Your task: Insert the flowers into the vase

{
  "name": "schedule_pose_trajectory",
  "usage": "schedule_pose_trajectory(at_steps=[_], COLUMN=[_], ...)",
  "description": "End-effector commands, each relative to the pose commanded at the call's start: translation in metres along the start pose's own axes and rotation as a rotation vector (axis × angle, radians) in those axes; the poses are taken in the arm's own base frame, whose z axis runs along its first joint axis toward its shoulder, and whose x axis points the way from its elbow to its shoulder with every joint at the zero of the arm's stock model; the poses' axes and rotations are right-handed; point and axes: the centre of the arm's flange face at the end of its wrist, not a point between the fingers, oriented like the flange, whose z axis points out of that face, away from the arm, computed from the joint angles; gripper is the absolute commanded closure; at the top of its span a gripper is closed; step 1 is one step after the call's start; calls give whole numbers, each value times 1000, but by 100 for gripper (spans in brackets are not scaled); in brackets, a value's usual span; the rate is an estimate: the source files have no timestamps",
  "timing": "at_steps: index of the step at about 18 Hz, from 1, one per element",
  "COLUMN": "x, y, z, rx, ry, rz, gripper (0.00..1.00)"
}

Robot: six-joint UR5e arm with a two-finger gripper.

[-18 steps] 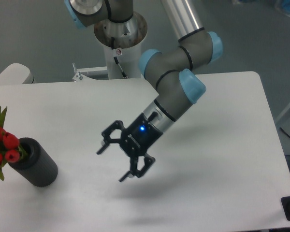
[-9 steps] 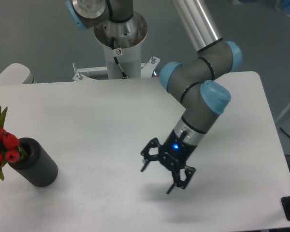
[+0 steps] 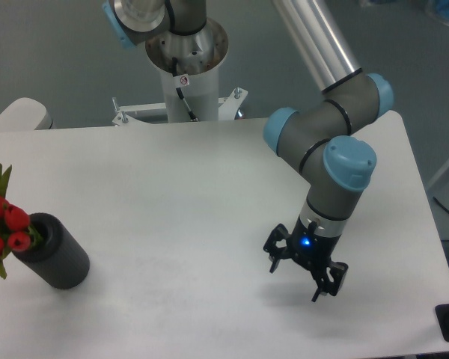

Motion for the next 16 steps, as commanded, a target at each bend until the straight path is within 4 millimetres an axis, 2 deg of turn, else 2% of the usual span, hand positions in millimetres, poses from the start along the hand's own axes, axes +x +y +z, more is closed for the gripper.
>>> schedule_pose_trajectory(at_steps=[4,10,16], x=[-2,-8,-4], y=[9,15,3], z=[0,0,10], rx=[-104,-191,-300], ry=[38,46,77], rz=[108,150,198], gripper=[0,0,0])
